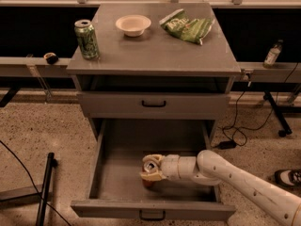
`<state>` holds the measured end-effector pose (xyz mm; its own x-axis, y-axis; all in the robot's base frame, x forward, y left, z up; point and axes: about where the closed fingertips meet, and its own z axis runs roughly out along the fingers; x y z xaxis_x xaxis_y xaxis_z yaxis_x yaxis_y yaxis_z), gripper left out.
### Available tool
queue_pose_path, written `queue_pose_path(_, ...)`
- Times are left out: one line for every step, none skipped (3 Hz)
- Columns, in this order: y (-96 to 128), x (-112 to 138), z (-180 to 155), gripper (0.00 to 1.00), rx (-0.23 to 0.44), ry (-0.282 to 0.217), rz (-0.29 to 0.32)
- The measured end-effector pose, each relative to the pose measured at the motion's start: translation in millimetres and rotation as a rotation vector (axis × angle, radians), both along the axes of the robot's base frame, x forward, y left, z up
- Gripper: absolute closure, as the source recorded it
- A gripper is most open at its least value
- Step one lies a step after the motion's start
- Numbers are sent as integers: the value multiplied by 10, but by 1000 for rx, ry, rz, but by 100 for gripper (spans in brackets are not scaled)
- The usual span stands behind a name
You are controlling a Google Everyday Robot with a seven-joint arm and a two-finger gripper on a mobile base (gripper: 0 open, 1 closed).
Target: Place coke can into middle drawer
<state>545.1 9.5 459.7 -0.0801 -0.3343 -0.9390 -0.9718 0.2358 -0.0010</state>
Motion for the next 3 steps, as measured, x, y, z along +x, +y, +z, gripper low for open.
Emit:
queue_pose_path(-38,-14,-142,50,32,0,-11)
queue_pose_path(-34,-18,-148,26,34,1,-11)
queue_pose_path(-66,-20,-75,3,47,-3,-9)
